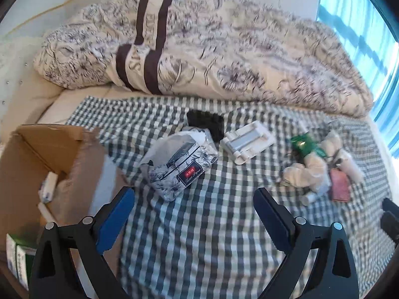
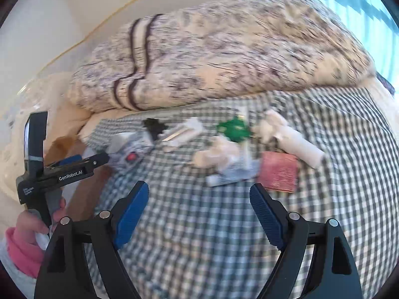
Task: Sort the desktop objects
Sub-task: 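Grasp the floral tissue pack with the left tool while the right tool grasps the pink rose card, then carry tissue pack and rose card into the cardboard box and release both, then grasp the white cloth with the left tool while the right tool grasps the white spray bottle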
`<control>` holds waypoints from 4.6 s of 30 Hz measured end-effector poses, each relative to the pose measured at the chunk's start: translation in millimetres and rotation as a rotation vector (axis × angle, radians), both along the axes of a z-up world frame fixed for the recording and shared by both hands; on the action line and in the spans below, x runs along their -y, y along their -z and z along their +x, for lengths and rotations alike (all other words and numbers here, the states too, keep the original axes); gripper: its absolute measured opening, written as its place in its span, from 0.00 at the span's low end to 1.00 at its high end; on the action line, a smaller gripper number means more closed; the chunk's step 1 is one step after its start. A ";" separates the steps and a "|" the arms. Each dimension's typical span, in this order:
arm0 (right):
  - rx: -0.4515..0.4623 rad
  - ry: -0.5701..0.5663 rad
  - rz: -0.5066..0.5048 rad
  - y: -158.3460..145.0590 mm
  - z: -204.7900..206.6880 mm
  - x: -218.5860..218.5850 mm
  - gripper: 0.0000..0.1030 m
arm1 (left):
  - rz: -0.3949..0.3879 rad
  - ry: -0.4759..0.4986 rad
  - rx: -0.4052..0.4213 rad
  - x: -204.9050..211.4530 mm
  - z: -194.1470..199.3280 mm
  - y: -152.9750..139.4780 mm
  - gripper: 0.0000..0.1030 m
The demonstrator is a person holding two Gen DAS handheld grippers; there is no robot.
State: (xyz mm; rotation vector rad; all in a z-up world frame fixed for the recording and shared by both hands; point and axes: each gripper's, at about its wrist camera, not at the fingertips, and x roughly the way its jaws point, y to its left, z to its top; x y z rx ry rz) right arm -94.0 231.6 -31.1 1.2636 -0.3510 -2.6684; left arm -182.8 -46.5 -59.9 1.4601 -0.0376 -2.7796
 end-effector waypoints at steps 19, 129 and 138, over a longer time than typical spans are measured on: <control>0.220 0.249 0.123 101.5 -82.4 -61.0 0.81 | -0.143 0.010 0.048 -1.1 -76.2 104.3 0.96; 0.084 0.029 0.223 62.0 -98.8 -73.9 0.86 | 0.189 0.344 0.033 -152.7 -32.9 69.0 1.00; 0.226 -0.033 0.242 102.3 -140.2 -84.4 0.86 | 0.214 0.348 0.096 -169.5 -68.1 105.9 1.00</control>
